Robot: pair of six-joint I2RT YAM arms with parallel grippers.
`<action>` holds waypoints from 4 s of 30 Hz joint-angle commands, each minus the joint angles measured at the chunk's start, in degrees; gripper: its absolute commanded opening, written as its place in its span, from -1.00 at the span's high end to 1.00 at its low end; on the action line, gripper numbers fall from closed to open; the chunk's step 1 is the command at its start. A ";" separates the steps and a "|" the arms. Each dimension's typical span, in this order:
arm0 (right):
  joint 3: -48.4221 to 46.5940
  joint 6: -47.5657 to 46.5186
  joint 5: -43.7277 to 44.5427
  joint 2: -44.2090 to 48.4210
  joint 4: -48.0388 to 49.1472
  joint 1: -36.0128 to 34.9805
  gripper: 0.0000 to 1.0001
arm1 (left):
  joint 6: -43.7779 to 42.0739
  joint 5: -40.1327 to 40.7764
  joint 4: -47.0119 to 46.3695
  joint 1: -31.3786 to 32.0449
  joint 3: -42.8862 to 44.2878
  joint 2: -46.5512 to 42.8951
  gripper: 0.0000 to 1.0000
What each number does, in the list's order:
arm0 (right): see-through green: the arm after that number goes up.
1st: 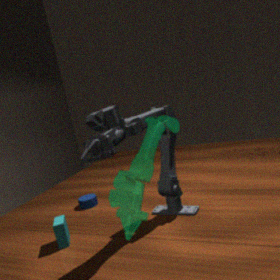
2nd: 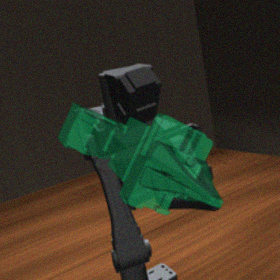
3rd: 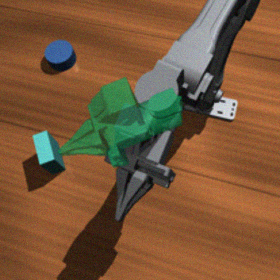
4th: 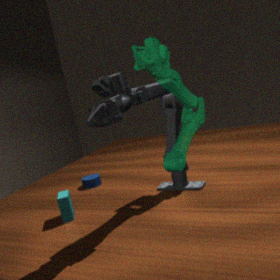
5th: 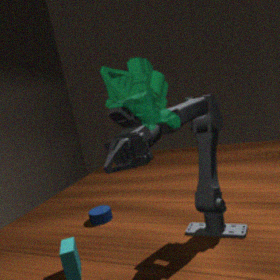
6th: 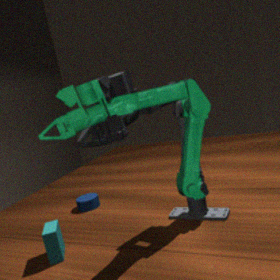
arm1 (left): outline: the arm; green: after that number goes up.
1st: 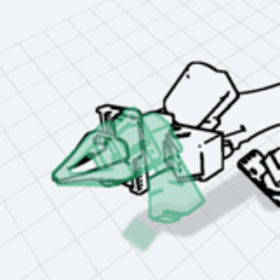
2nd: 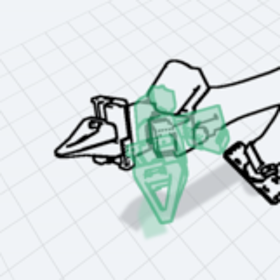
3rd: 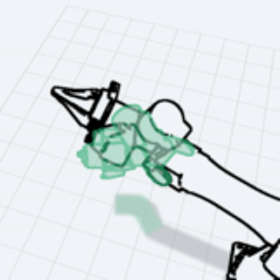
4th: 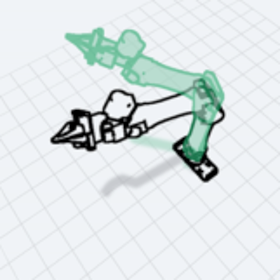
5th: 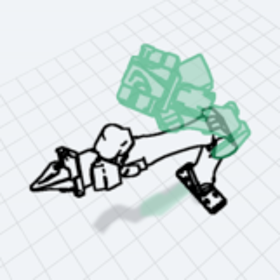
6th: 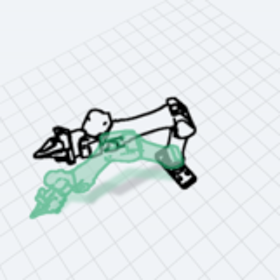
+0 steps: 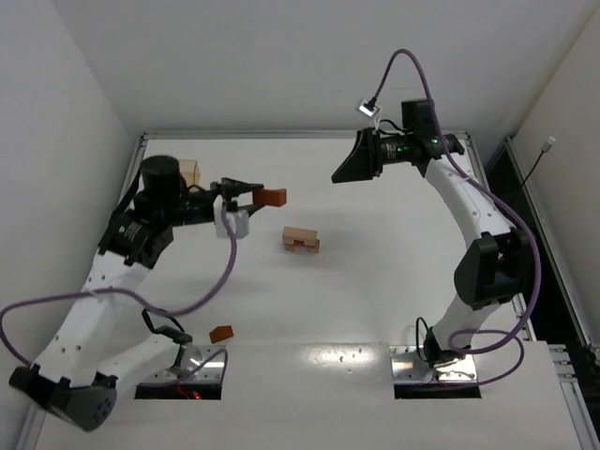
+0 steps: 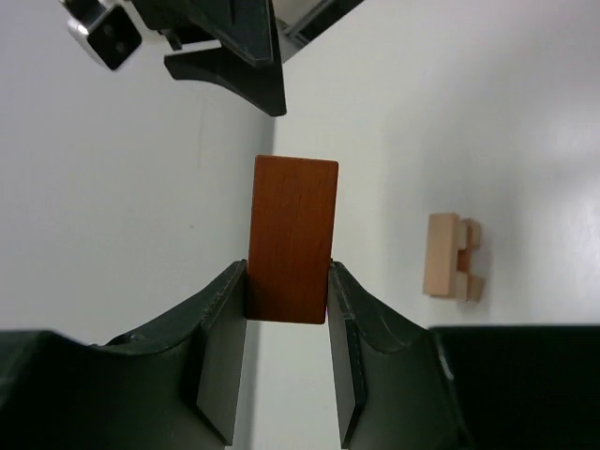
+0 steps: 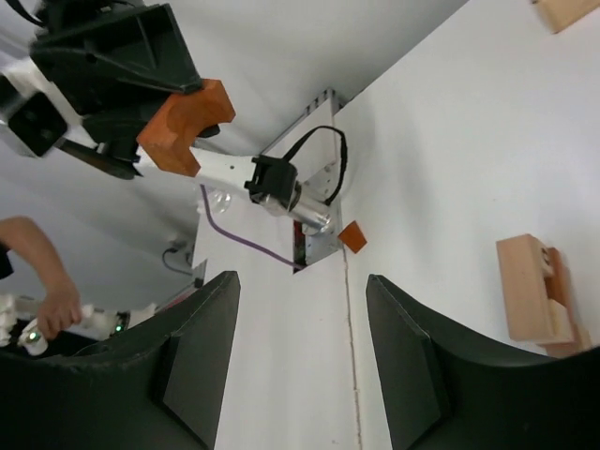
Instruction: Build the wood block tower
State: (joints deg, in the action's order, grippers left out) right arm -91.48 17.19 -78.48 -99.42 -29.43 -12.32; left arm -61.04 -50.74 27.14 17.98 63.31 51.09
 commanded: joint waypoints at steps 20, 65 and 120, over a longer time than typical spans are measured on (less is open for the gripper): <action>8.24 -7.35 -0.01 13.81 -6.43 17.06 -0.09 | 7.98 16.11 47.57 13.58 50.00 46.20 1.00; 6.93 -23.25 9.83 15.48 -19.44 24.27 -0.09 | 18.59 19.02 14.52 13.58 21.42 47.95 0.97; 6.93 -20.62 8.78 13.37 -16.62 23.74 -0.09 | 12.87 15.41 20.15 10.85 25.11 54.82 0.78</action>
State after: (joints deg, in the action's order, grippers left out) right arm -84.09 -3.36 -67.72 -86.02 -48.07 11.81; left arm -47.40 -33.26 47.18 29.52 87.55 105.45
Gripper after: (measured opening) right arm 0.544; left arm 0.313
